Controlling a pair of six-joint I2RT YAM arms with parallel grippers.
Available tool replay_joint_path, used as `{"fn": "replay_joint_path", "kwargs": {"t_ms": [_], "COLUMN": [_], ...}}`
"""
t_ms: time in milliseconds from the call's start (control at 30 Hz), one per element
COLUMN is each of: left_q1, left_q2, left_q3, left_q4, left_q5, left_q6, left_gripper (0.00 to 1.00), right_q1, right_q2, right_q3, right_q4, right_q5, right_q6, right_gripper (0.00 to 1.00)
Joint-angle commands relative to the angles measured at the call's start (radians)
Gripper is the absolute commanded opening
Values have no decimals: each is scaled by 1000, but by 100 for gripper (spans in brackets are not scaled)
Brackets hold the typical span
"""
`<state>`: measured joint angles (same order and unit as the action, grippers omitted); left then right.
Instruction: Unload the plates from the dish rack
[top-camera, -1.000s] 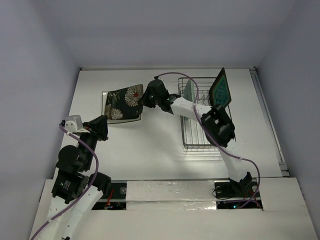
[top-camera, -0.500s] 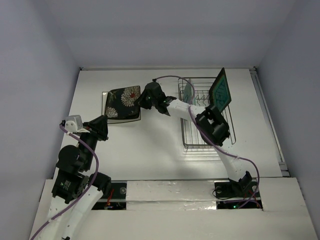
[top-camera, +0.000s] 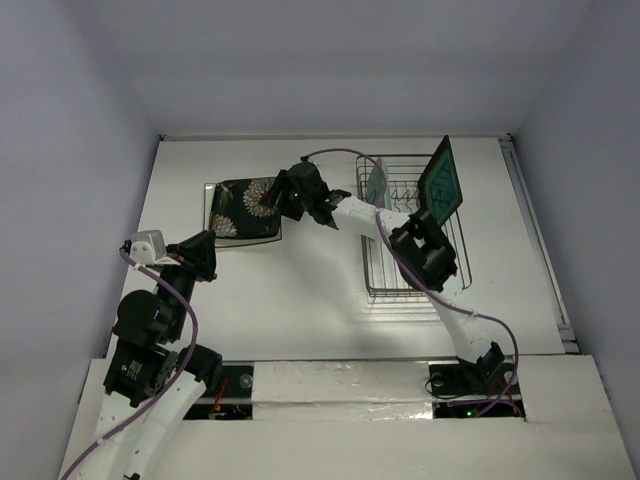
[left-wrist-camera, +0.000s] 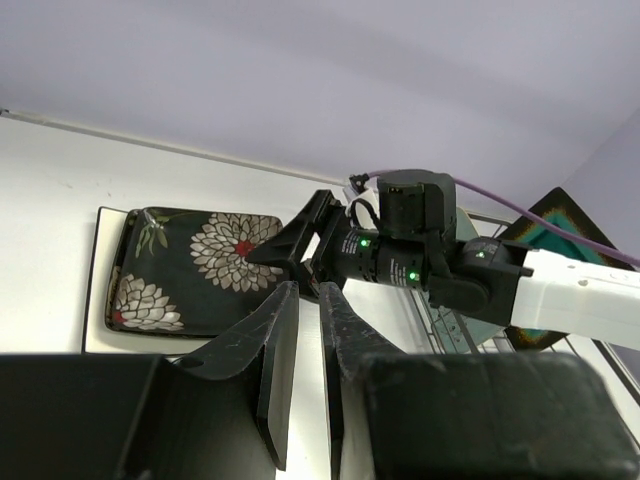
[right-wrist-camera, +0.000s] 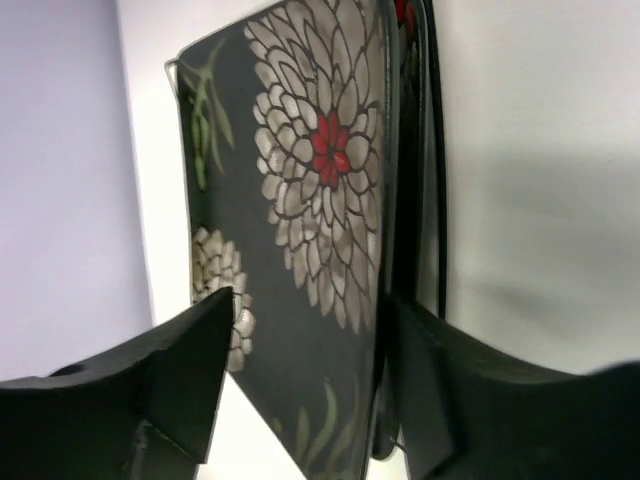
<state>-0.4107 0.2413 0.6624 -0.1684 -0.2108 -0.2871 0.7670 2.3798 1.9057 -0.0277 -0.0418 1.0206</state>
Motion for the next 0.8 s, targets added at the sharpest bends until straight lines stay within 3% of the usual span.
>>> {"fn": "replay_joint_path", "kwargs": {"t_ms": [0, 233, 367, 467, 567, 667, 700, 767], "left_q1": [4, 4, 4, 4, 4, 4, 4, 4], "left_q2": [1, -2, -4, -8, -11, -17, -19, -27], "left_q3": [-6, -6, -6, -6, -6, -6, -6, -6], "left_q4": [46, 47, 47, 47, 46, 46, 46, 47], "left_q5": [4, 4, 4, 4, 4, 4, 4, 4], "left_q6": [-1, 0, 0, -1, 0, -1, -1, 0], "left_gripper": [12, 12, 12, 12, 12, 12, 12, 11], "right_q1": [5, 5, 5, 5, 5, -17, -59, -127], "right_q2": [-62, -56, -59, -117, -267, -491, -551, -715], "right_q3": [88, 187, 213, 147, 35, -133, -179, -302], "right_q4": [-72, -283, -363, -330, -325, -296, -288, -287], "right_q5": [16, 114, 134, 96, 154, 247, 246, 188], "right_q6": [-109, -269, -336, -399, -479, -548, -560, -579], "right_gripper": [70, 86, 88, 86, 69, 25, 3, 0]}}
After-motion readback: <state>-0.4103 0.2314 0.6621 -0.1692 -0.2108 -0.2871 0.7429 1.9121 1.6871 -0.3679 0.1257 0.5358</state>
